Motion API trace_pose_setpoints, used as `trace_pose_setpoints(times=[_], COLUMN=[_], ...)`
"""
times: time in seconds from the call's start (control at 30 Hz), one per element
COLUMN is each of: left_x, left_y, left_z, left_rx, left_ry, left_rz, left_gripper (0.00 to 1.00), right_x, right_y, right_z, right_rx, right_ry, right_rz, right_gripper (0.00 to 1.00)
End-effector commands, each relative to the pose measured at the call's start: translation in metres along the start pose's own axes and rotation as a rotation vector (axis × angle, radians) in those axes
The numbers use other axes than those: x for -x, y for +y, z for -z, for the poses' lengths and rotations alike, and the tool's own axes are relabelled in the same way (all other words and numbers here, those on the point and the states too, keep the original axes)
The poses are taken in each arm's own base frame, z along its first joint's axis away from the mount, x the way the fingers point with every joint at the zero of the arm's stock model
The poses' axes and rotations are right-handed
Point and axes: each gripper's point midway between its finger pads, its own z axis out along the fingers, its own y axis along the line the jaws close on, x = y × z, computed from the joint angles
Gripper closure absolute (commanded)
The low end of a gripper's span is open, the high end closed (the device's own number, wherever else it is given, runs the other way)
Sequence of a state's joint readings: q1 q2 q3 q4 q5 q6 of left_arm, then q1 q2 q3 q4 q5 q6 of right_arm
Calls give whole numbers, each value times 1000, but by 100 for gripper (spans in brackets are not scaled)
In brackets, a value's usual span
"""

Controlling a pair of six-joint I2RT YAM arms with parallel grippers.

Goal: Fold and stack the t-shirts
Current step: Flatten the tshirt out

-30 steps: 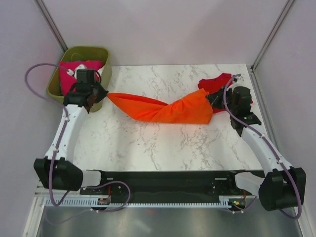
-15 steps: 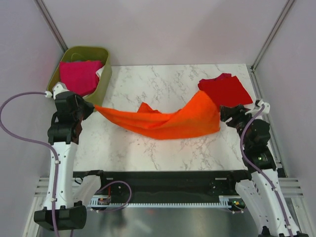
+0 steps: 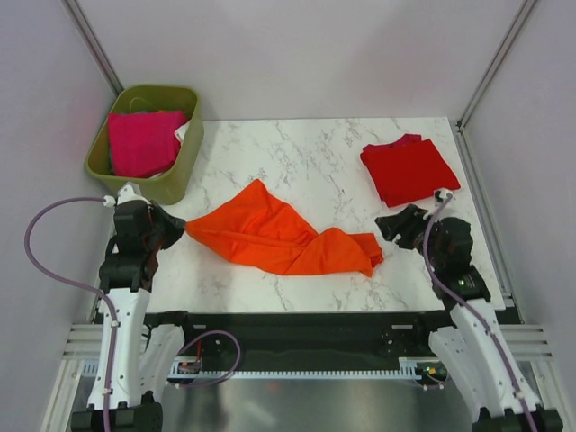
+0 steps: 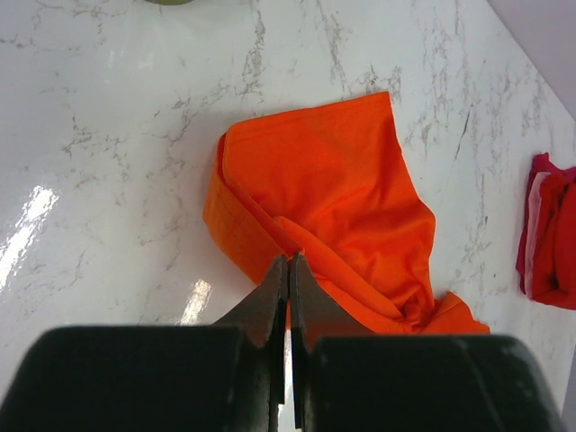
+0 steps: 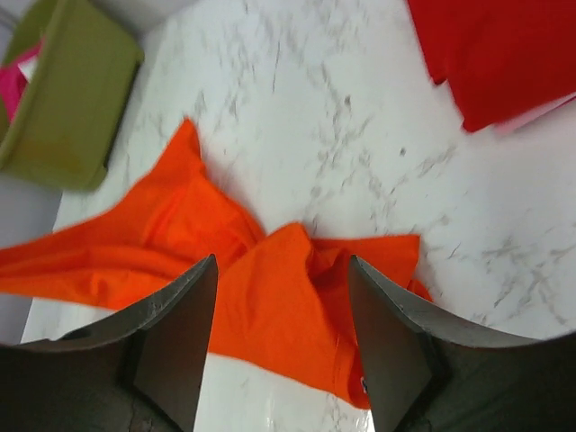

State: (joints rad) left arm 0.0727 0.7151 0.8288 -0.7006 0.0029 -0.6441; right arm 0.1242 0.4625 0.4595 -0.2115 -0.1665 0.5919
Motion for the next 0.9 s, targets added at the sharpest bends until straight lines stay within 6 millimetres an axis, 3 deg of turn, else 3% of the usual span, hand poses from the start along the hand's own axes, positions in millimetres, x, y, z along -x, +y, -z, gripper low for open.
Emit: trace_pose_setpoints(times=[0.0,0.03,0.1,0.13,0.27,0.33,0.37,0.43,0.5,0.53,0.57,0.6,0.87], left_x=[5,4,3,3,-2,-6,-8,-11,-14,-15,-17,-18,-18], left_y=[-14,-14,-17,-16,-9,-11,-11,-13,-14,-14,-15,-16,-17], left_z=[10,10,11,10,3,1,0,-2,-4,-4,-5,-5,-4], left_rx=[-98,-105,-123,-116,-85,-99,-102,-113,-121,-123,-126,-134,-143], left_ry=[-32,-24,-12,-4,29,54,65,78,96,100,111,114,110], left_rz=[-80,-97,-140,-150,-179,-181,-179,-174,-174,-173,-171,-169,-163], left_gripper=[98,98,98,98,98,98,98,98,98,98,98,98,98], right_x=[-26,-39,-40,-50,-43,-42,-32,-36,-25,-38,-25,-23,-31], right_y=[34,28,29,28,15,-2,0,-14,-11,-23,-18,-24,-56], right_z=[-13,-23,-32,-38,-63,-80,-89,-109,-128,-140,-152,-160,-229], right_rx=[180,157,129,110,-7,-99,-109,-170,-181,-222,-225,-260,-393], right_ry=[242,312,335,375,357,350,320,345,337,387,362,358,385], right_rz=[21,19,76,90,126,144,153,174,191,199,208,216,243], right_gripper=[33,34,34,33,33,33,33,38,45,46,48,51,55])
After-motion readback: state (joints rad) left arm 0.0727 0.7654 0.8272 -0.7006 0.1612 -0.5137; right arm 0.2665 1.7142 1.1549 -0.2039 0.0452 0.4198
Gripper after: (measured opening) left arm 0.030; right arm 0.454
